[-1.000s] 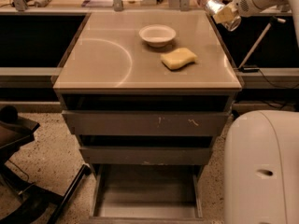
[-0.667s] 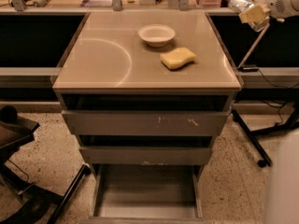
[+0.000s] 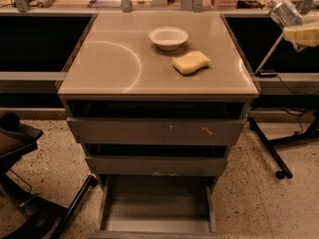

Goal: Place redbull can into bottom drawer

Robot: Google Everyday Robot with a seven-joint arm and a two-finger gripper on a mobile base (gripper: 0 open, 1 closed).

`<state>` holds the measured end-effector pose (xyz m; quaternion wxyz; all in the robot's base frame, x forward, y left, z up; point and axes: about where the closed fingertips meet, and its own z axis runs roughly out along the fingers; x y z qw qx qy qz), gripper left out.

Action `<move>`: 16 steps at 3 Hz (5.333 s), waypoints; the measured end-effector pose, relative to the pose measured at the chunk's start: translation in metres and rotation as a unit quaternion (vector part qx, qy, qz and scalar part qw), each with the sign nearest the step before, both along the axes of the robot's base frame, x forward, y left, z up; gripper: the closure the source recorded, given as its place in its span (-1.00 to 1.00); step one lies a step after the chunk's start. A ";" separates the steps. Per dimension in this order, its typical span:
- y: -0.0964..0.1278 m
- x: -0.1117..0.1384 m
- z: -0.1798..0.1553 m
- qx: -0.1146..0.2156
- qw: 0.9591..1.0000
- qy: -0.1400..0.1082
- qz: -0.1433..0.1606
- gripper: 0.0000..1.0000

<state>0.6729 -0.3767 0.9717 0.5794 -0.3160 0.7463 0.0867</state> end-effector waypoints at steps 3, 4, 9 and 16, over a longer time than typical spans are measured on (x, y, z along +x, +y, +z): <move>0.011 -0.046 -0.036 0.011 1.000 0.004 0.026 1.00; 0.029 -0.104 -0.032 0.034 0.999 -0.010 0.028 1.00; 0.062 -0.220 -0.207 0.112 0.993 0.025 -0.027 1.00; 0.172 -0.204 -0.478 0.099 0.993 0.069 -0.017 1.00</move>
Offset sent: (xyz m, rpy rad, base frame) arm -0.0239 0.0035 -0.0180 0.0257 -0.0101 0.0419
